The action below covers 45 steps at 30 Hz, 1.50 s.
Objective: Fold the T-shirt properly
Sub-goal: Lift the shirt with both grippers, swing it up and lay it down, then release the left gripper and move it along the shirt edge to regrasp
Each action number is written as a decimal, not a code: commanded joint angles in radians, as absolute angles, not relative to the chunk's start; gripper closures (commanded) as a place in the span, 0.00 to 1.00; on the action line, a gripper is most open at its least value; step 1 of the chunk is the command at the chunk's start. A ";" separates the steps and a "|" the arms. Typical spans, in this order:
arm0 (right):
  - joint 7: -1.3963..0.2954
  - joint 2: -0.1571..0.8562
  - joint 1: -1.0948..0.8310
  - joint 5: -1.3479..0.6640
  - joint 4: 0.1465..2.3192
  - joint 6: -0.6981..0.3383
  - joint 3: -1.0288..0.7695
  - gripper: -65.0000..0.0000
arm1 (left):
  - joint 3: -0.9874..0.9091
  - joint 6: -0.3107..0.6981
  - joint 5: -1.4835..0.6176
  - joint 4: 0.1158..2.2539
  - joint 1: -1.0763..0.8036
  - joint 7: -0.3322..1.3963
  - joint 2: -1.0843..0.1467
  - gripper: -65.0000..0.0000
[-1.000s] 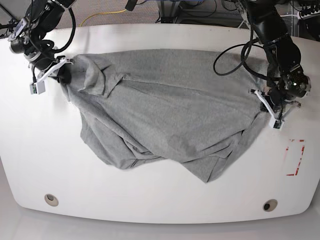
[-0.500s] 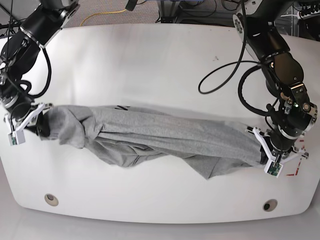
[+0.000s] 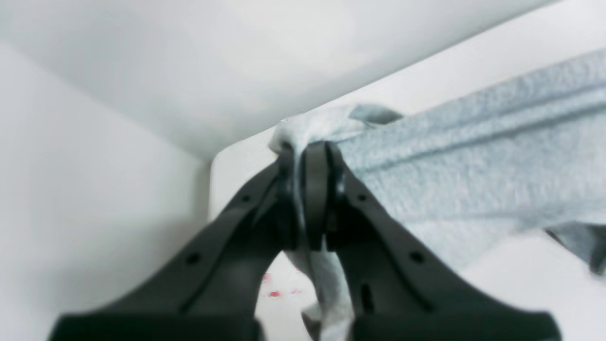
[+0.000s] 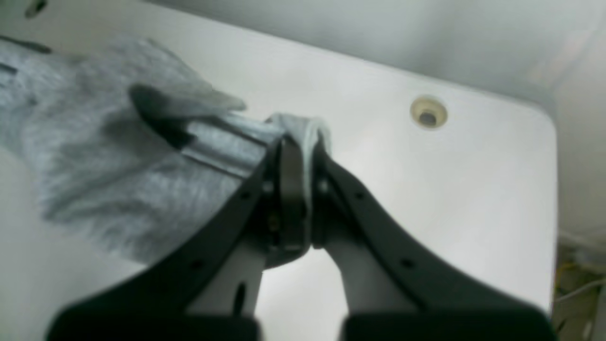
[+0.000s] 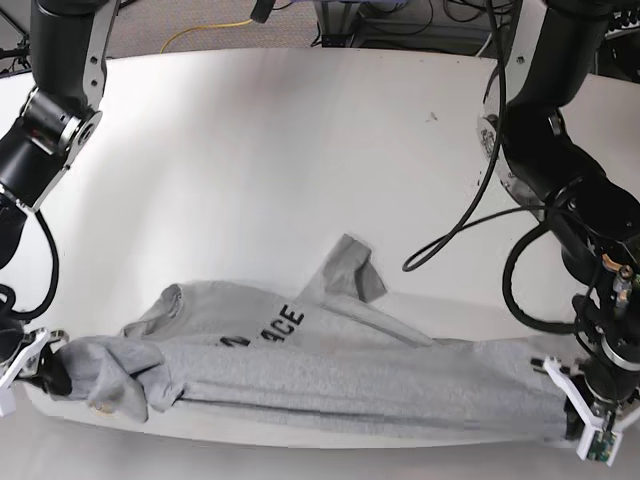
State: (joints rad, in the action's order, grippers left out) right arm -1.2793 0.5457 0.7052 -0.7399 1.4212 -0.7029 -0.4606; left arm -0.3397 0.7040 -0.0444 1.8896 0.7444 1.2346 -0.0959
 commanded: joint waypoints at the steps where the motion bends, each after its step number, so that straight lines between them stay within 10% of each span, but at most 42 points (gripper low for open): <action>1: -1.245 0.579 0.820 -0.742 1.380 -0.698 -0.429 1.00 | -0.346 0.698 -0.042 1.896 0.826 1.199 -0.108 1.00; 16: -1.280 0.648 1.063 -0.748 1.334 -0.698 -0.315 1.00 | -0.476 0.698 -0.042 1.759 1.035 1.319 -0.111 1.00; 45: -1.267 0.403 -0.059 -0.894 1.508 -0.698 -0.713 1.00 | -0.572 0.698 -0.214 1.721 -0.051 1.236 -0.110 1.00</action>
State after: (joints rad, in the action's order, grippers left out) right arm -1.3018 0.3908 -0.0532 -0.8680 1.4853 -0.6964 -0.6991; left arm -0.5686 0.6968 -0.2146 1.7306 -0.0486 1.2583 -0.0925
